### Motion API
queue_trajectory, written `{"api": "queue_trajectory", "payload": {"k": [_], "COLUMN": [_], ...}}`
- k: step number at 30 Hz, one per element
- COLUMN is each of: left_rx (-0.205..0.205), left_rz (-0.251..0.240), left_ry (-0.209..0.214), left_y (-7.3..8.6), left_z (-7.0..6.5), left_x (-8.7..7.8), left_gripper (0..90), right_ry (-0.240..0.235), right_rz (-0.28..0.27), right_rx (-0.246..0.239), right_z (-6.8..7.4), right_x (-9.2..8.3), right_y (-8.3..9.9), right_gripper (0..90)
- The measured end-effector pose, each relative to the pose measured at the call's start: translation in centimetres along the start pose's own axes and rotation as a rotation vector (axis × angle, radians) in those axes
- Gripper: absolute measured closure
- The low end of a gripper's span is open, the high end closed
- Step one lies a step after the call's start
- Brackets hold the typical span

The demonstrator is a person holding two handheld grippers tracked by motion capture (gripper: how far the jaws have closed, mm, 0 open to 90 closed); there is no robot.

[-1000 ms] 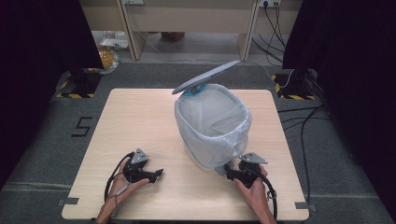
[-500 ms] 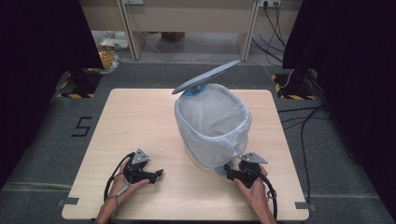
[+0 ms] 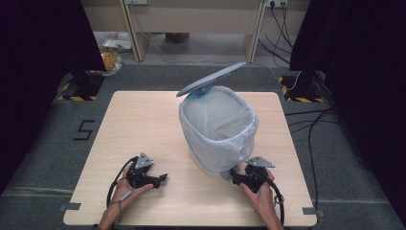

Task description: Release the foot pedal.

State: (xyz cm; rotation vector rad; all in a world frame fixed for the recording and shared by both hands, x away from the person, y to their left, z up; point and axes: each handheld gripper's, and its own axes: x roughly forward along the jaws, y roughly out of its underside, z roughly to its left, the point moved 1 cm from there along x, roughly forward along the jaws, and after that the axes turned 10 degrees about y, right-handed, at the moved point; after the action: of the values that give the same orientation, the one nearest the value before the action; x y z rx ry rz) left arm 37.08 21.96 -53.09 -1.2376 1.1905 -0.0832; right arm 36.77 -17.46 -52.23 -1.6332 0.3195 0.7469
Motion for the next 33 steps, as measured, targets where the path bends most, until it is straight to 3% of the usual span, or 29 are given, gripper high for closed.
{"api": "queue_trajectory", "payload": {"k": [5,9,33], "left_rx": [0.001,0.000,0.000], "left_rz": [0.000,0.000,0.000], "left_ry": [0.000,0.000,0.000], "left_y": [0.00,0.00,0.00], "left_z": [0.00,0.00,0.00], "left_x": [-0.01,-0.01,-0.01], "left_gripper": [15.2,15.2,15.2], "right_ry": [-0.004,-0.020,-0.038], "right_rz": [0.002,0.018,0.012], "right_rx": [0.003,0.034,0.038], "right_z": [-0.05,-0.26,-0.25], "right_x": [0.02,0.11,-0.25], "right_y": [-0.01,0.00,-0.35], "right_gripper": [20.1,20.1,20.0]}}
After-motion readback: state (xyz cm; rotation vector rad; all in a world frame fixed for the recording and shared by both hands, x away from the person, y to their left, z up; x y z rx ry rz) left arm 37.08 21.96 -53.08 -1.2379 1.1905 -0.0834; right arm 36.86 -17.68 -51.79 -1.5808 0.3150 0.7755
